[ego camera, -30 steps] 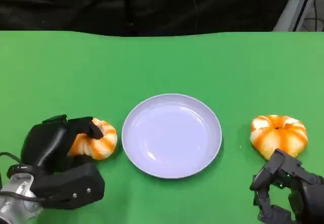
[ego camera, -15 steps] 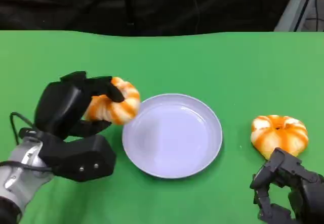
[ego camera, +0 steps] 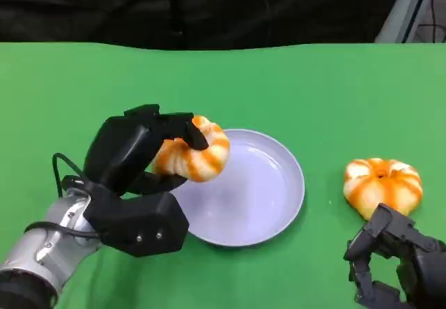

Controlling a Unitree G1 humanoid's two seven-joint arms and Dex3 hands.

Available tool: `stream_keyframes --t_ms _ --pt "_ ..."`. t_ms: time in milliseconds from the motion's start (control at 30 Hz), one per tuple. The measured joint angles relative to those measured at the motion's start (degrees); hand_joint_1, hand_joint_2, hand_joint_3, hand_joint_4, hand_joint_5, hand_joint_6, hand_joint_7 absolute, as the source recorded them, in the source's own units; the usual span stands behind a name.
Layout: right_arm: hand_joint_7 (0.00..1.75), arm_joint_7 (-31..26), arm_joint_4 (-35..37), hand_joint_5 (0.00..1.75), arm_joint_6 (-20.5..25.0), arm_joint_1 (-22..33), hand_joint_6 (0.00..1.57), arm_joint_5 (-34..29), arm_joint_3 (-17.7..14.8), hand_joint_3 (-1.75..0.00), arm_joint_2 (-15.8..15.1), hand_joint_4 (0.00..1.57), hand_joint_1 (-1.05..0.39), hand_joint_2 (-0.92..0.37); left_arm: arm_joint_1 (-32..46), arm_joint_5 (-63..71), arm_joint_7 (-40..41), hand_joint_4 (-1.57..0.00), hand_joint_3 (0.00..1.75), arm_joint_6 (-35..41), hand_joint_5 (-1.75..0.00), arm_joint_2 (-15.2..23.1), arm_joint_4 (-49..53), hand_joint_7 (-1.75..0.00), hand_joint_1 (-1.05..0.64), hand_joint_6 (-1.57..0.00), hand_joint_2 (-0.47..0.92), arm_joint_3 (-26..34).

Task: Grasp the bread from the table and place it into the plate.

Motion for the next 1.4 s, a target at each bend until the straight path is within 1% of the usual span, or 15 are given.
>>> stream_keyframes --t_ms 133,167,333,367,400,533,933,967,1033,1100,1233,1267,1300,1333,1400 --pt "1.62 -0.1 0.0 1.75 0.0 0.0 0.71 0.0 0.0 -1.09 0.0 0.81 -0.10 -0.58 0.0 0.0 0.0 -0.89 1.11 0.0 -1.49 0.0 0.0 -1.06 0.05 -1.03 0.47 0.0" --pt "1.62 -0.1 0.0 1.75 0.0 0.0 0.71 0.0 0.0 -1.09 0.0 0.81 -0.10 -0.58 0.0 0.0 0.0 -0.86 1.02 0.0 -1.47 0.0 0.0 -0.98 0.03 -1.01 0.53 0.0" --pt "1.62 -0.5 0.0 1.75 -0.2 0.1 0.71 -0.8 0.3 -1.10 0.3 0.81 -0.10 -0.58 -3.0 0.3 -2.5 -0.84 0.92 0.6 -1.46 -7.7 7.9 -0.89 0.03 -1.02 0.59 -3.8" --pt "1.62 -0.5 0.0 1.75 -0.2 0.0 0.71 -0.9 0.4 -1.09 0.4 0.81 -0.10 -0.58 -3.1 0.4 -2.6 -0.75 0.80 0.3 -1.59 -9.0 8.7 -1.13 0.02 -0.91 0.67 -4.5" --pt "1.62 -0.5 0.0 1.75 -0.2 0.2 0.71 -1.0 0.4 -1.09 0.5 0.81 -0.10 -0.58 -3.7 0.5 -2.8 -0.71 0.74 0.1 -1.64 -10.0 9.9 -1.24 0.02 -0.85 0.70 -5.1" --pt "1.62 -0.6 0.0 1.75 -0.3 0.3 0.72 -1.0 0.3 -1.08 0.5 0.81 -0.10 -0.57 -8.0 0.8 -2.7 -0.67 0.69 0.3 -1.73 -12.1 15.1 -1.47 0.02 -0.76 0.74 -5.9" --pt "1.61 -0.6 0.0 1.75 -0.2 0.3 0.72 -1.0 0.4 -1.08 0.9 0.81 -0.10 -0.57 -9.1 1.0 -2.1 -0.67 0.71 0.2 -1.75 -12.4 19.7 -1.52 0.03 -0.73 0.73 -7.2" --pt "1.61 -0.6 0.0 1.75 -0.2 0.3 0.72 -1.0 0.4 -1.08 0.9 0.81 -0.10 -0.58 -9.1 1.0 -2.1 -0.70 0.64 0.2 -1.62 -12.4 19.8 -1.26 0.02 -0.81 0.77 -7.2" --pt "1.61 -0.6 0.0 1.75 -0.2 0.3 0.72 -1.1 0.4 -1.08 0.9 0.81 -0.10 -0.58 -9.2 0.8 -2.1 -0.72 0.55 0.2 -1.54 -12.5 20.0 -1.05 0.01 -0.89 0.82 -7.1" --pt "1.61 -0.7 0.0 1.75 -0.2 0.3 0.72 -1.3 0.4 -1.08 0.9 0.81 -0.10 -0.58 -9.4 0.6 -2.1 -0.73 0.52 0.3 -1.52 -12.6 20.1 -0.99 0.01 -0.91 0.84 -7.0" --pt "1.61 -0.7 0.0 1.75 -0.2 0.3 0.72 -1.3 0.4 -1.09 0.9 0.81 -0.10 -0.58 -9.7 0.6 -2.1 -0.73 0.50 0.3 -1.51 -12.8 20.2 -0.96 0.01 -0.92 0.85 -6.9" --pt "1.62 -0.7 0.0 1.75 -0.2 0.3 0.72 -1.3 0.4 -1.09 0.9 0.82 -0.10 -0.58 -9.8 0.6 -2.1 -0.49 0.42 0.3 -1.05 -12.8 20.2 -0.62 -0.33 -0.73 0.89 -6.9" --pt "1.62 -0.7 0.0 1.75 -0.2 0.3 0.73 -1.3 0.4 -1.09 0.9 0.83 -0.10 -0.58 -9.9 0.8 -2.3 -0.46 0.38 0.5 -0.53 -12.6 20.1 -0.27 -0.56 -0.67 0.91 -7.1" --pt "1.62 -0.7 0.0 1.75 -0.2 0.3 0.73 -1.3 0.4 -1.09 0.9 0.83 -0.10 -0.57 -10.0 1.1 -3.1 -0.44 0.37 1.1 -0.32 -12.3 19.8 -0.15 -0.65 -0.65 0.91 -7.5" --pt "1.63 -0.7 0.0 1.75 -0.2 0.3 0.73 -1.3 0.4 -1.10 0.9 0.83 -0.10 -0.57 -10.1 2.5 -4.4 -0.43 0.37 2.3 -0.15 -11.1 18.9 -0.04 -0.73 -0.63 0.92 -8.2"
